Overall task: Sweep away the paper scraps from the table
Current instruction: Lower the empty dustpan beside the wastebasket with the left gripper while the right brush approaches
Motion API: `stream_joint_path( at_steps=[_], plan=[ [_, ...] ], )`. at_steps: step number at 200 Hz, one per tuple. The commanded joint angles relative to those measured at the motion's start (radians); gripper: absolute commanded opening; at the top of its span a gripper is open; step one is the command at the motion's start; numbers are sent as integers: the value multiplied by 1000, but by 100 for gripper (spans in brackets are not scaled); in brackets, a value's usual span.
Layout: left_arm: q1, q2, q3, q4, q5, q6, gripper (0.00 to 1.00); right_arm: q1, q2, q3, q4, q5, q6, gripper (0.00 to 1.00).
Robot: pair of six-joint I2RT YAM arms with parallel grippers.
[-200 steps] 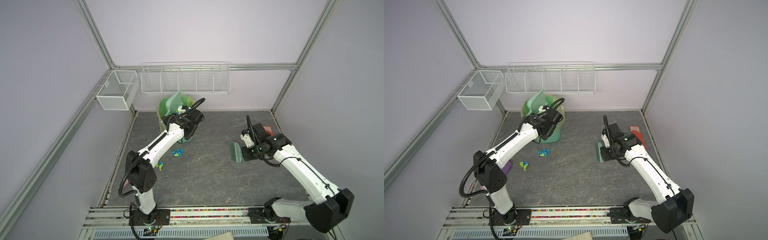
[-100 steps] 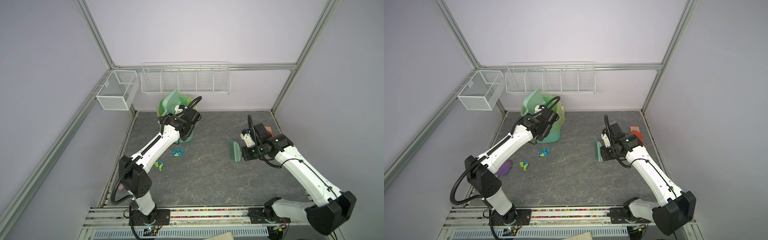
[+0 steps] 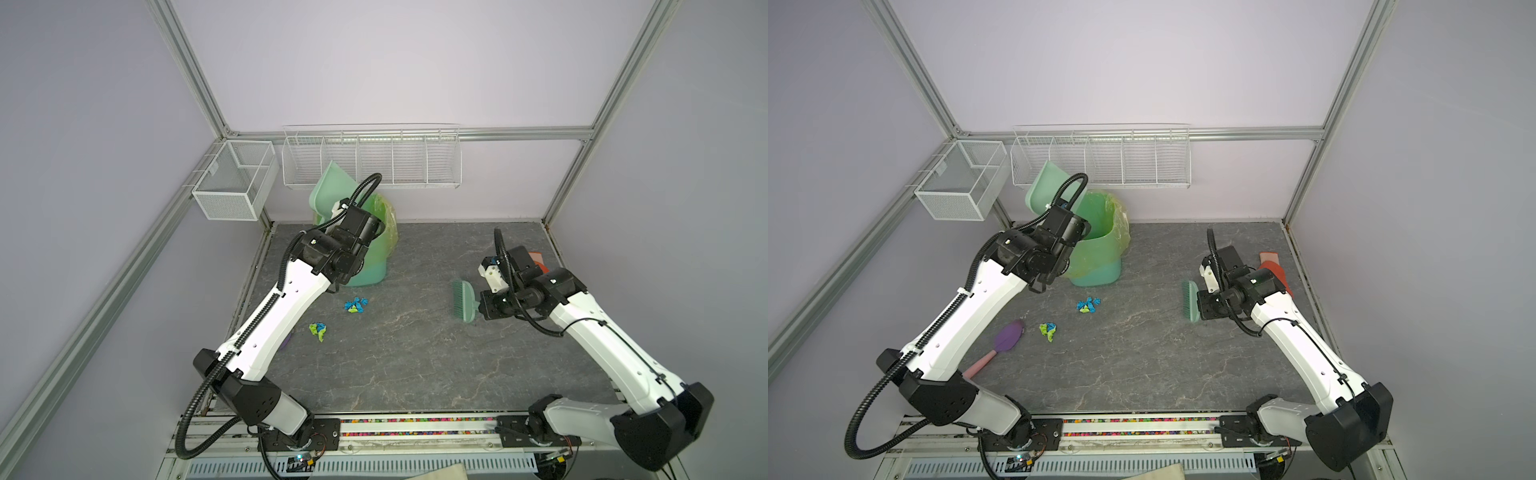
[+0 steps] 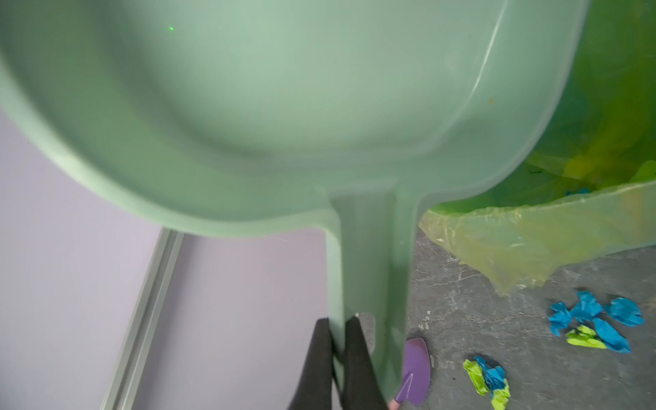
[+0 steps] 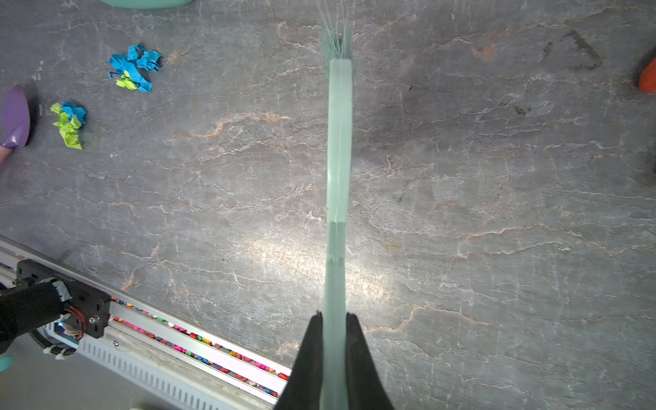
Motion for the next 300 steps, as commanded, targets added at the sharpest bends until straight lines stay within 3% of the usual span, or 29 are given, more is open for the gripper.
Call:
stream_joint_path(
  at_steps=[1,71,117,155,200,269,300],
  plan=[
    [-4,-36,15,-39,126,-61,0,21,20,30,38,-36,44,7],
    [-56,-105,-58,-108,306,-156,0,73,98,84,84,-59,105,7],
    [-59,-212,-151,-86,527,-209,0,104,146,106,155,-110,146,7],
    [-59,-248,-238,-80,562,-242,0,108,217,147,190,-175,154,7],
    [-59,-286,-372,-33,710,-305,0,119,278,146,256,-267,176,7],
    [-59,-287,-464,-38,737,-356,0,131,340,126,379,-402,228,7],
    [-59,-292,-520,-7,776,-379,0,147,380,136,393,-409,231,7]
  ],
)
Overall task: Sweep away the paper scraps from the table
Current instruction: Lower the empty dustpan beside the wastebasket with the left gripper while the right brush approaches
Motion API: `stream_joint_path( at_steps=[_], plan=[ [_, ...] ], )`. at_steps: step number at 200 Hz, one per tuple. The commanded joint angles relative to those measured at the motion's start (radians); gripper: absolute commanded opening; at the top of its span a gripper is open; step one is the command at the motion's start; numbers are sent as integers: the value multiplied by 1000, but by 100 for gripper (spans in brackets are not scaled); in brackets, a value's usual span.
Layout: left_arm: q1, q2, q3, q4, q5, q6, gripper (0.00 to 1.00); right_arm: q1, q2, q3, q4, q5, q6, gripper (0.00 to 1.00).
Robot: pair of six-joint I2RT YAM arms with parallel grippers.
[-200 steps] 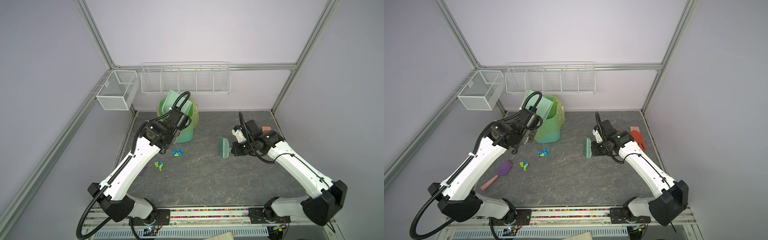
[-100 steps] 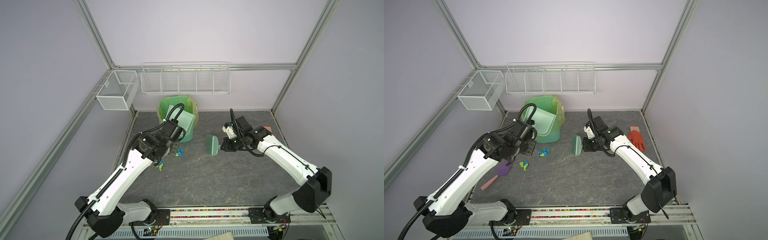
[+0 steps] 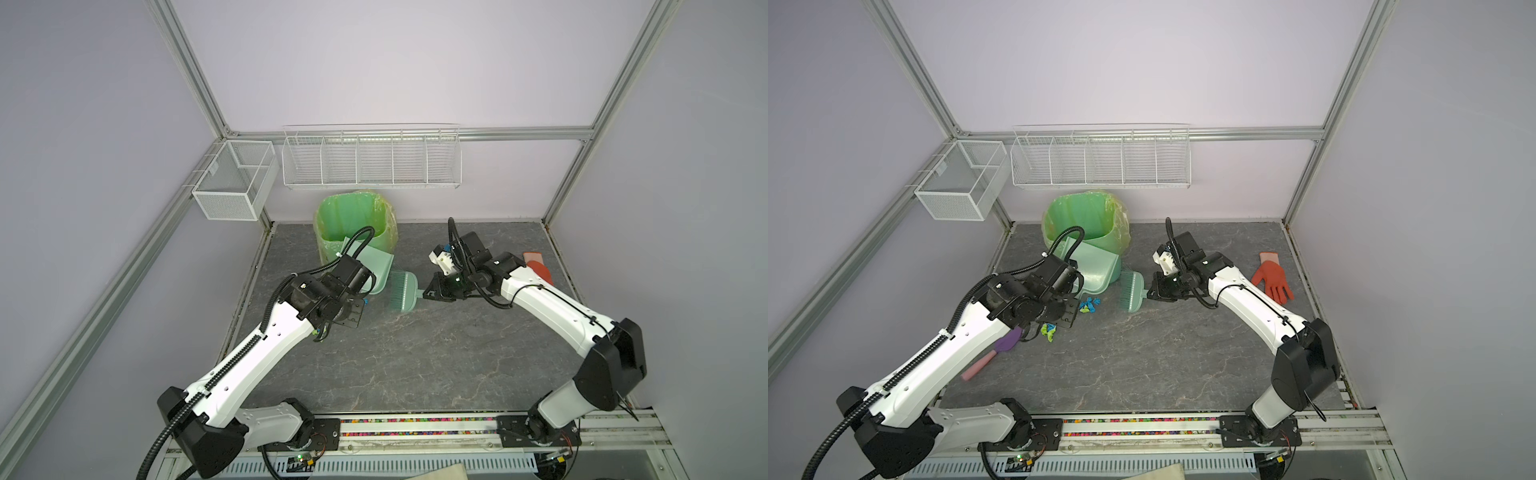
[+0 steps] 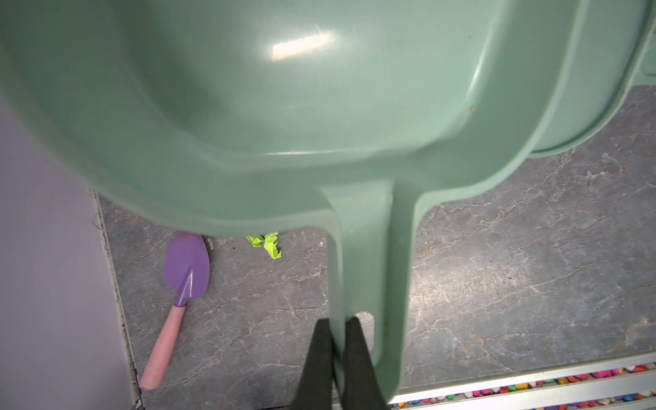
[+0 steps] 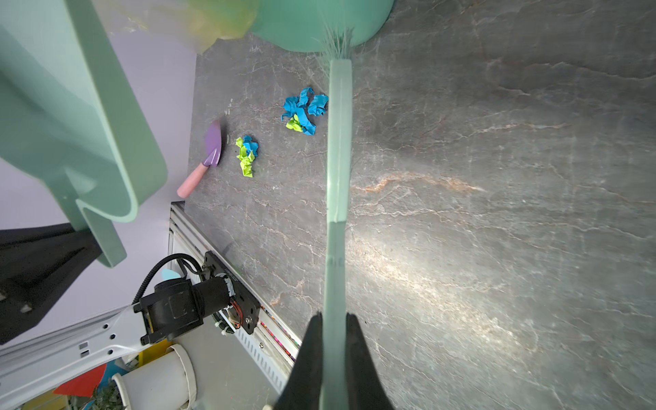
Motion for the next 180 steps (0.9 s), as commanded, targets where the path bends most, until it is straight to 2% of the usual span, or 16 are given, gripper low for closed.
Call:
stream_joint_path(
  at_steps=[1,54,75,146,180],
  plan=[
    [-3,-15,-38,18,38,-46,0,17,31,3,46,-44,20,7],
    [-3,-11,-17,-8,-10,-64,0,65,49,-12,118,-43,82,7],
    [-3,-20,-8,-11,-14,-67,0,88,70,-16,176,-82,133,7],
    [-3,-25,-33,8,5,-43,0,166,188,15,320,-119,264,7],
    [-3,-32,-58,34,58,-48,0,174,264,73,345,-138,299,7]
  ],
)
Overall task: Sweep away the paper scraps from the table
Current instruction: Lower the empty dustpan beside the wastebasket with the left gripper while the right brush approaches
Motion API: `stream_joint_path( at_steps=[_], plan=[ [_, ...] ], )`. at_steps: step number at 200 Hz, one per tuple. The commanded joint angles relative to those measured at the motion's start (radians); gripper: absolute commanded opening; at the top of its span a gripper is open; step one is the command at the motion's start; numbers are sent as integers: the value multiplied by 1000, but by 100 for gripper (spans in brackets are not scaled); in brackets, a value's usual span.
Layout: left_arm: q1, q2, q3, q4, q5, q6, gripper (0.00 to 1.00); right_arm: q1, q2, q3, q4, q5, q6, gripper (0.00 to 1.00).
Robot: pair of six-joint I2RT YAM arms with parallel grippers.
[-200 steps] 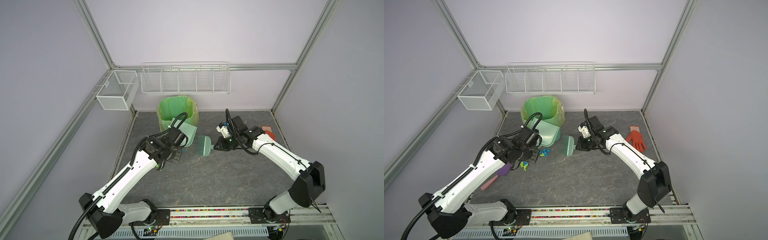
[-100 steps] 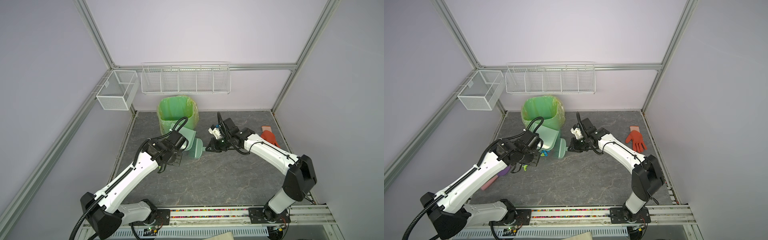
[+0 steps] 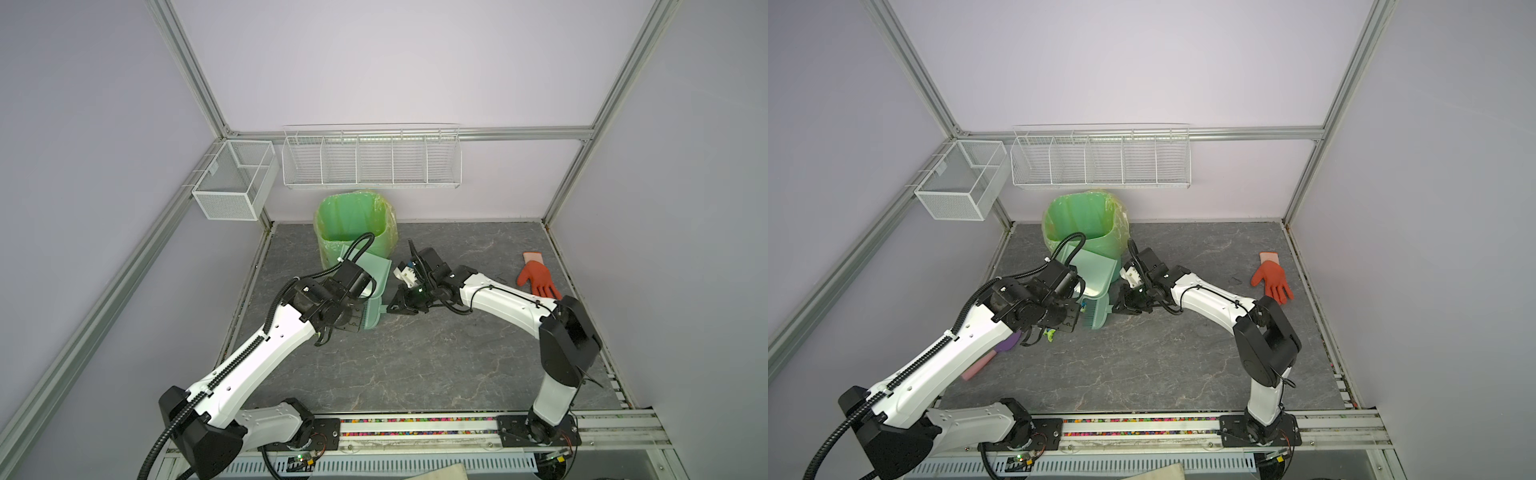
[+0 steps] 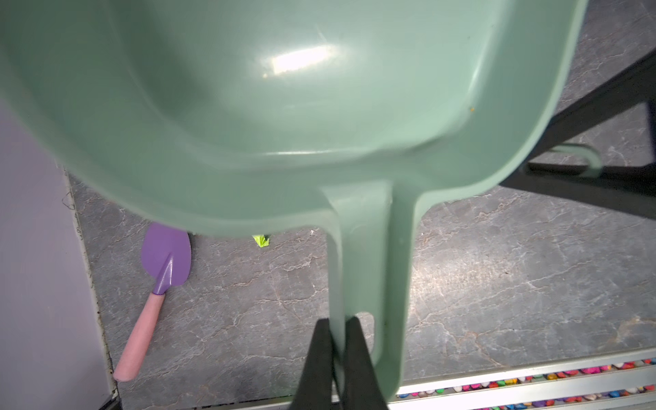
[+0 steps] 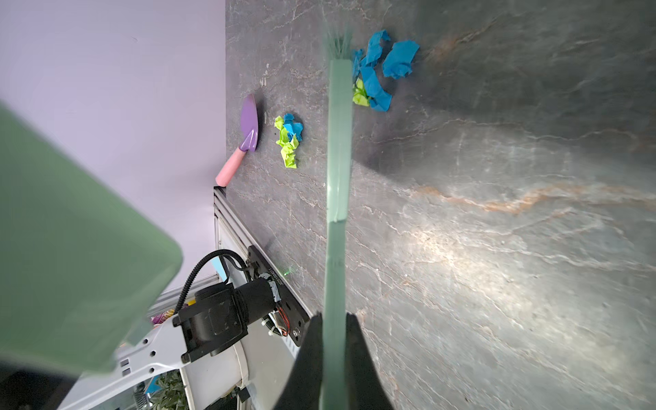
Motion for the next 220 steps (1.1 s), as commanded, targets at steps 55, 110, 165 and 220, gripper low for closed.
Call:
stream_joint_path(
  at_steps=[55,110,165,220],
  plan=[
    [-3,-45,-40,35,34,3,0,7,126,153,64,-48,72,7],
    [-3,-33,-25,27,29,10,0,2,229,207,93,-81,101,7],
    [-3,-6,-18,20,43,14,0,-48,190,94,133,-96,117,7],
    [-3,9,-12,25,92,16,0,-151,91,-45,53,-110,57,7]
  ],
)
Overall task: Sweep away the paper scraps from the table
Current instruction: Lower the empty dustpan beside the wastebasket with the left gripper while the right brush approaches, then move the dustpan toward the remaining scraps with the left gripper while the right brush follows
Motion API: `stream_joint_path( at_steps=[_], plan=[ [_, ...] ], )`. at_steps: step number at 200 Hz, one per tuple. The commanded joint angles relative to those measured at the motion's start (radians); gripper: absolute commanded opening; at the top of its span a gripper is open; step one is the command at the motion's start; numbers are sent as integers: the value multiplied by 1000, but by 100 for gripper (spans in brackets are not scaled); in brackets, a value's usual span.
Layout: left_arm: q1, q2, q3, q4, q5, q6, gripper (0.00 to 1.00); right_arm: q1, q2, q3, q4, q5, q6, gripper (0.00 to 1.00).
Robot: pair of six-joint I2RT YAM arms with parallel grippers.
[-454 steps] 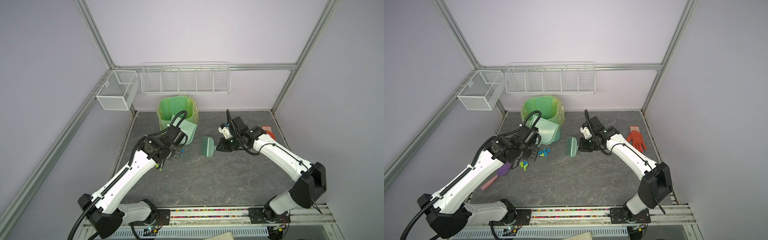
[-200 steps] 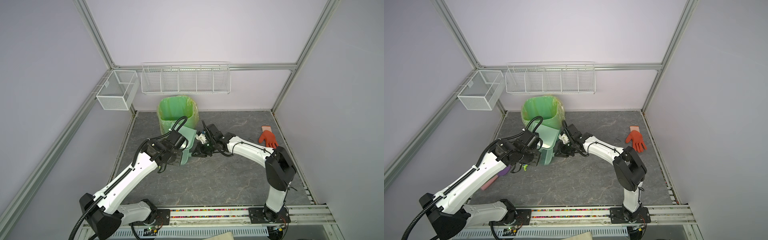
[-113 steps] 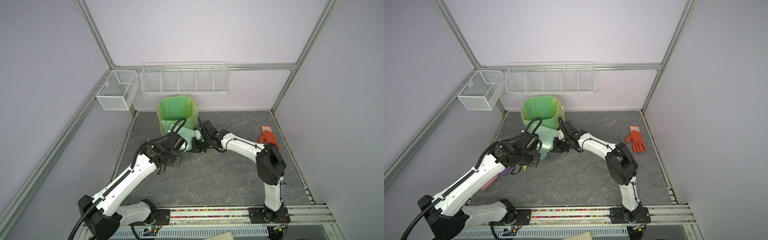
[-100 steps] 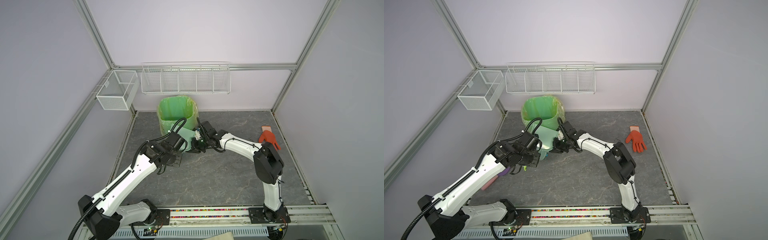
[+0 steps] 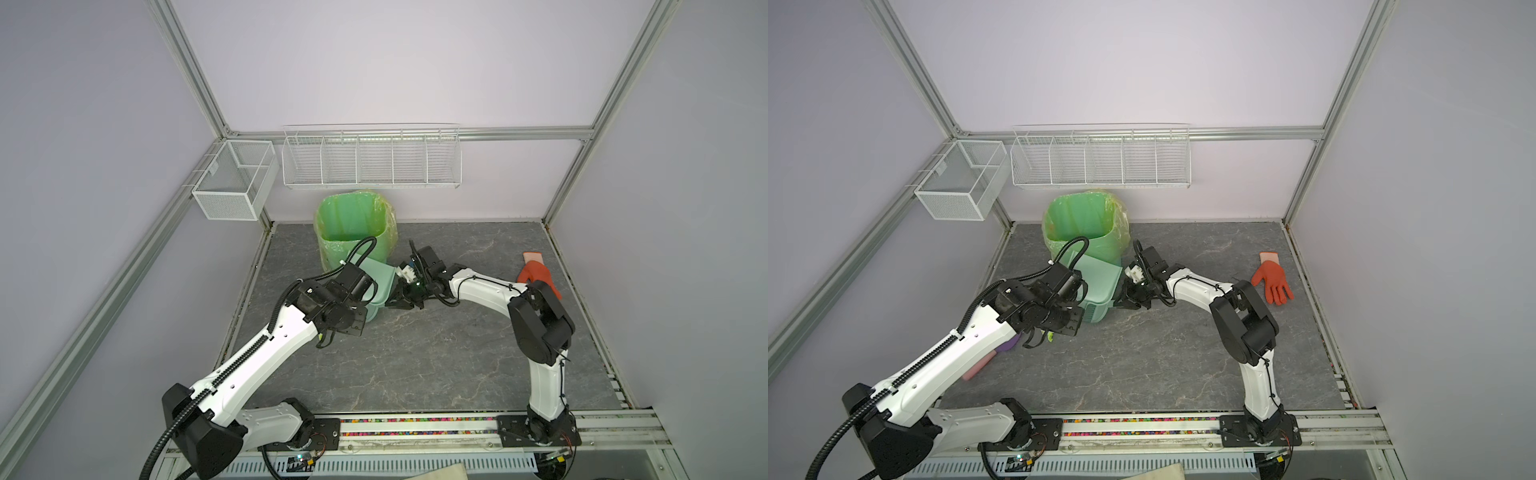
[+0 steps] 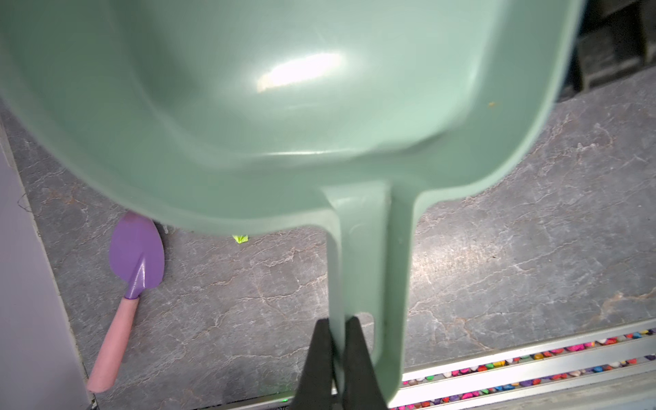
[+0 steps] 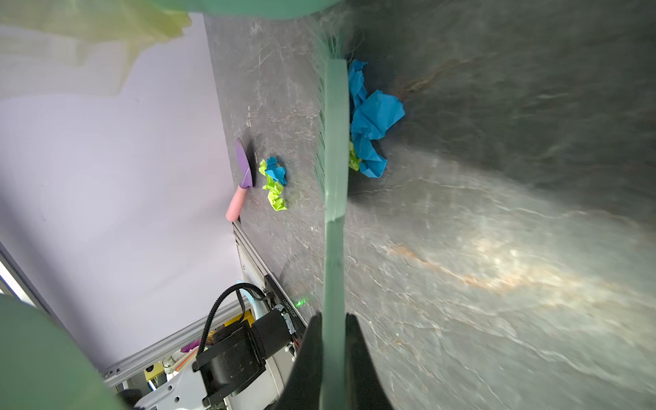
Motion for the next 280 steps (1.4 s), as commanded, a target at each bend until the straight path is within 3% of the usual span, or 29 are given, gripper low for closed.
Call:
stream_joint_path(
  at_steps=[1,66,125,203,254,280],
  plan=[
    [-2,5,29,5,28,4,0,-41,-61,-51,-79,3,-36,7],
    [-4,-5,-29,49,82,-8,0,-165,-231,-182,-302,46,-187,7],
    [-49,9,-103,125,125,-48,0,-218,-457,-260,-388,77,-227,7],
    [-53,53,-116,195,184,-25,0,-217,-533,-125,-501,114,-249,7],
    [-53,63,-114,219,208,-16,0,-225,-556,-60,-604,216,-335,7],
    [-53,86,-73,174,139,5,0,-240,-581,-43,-647,249,-376,7]
  ],
)
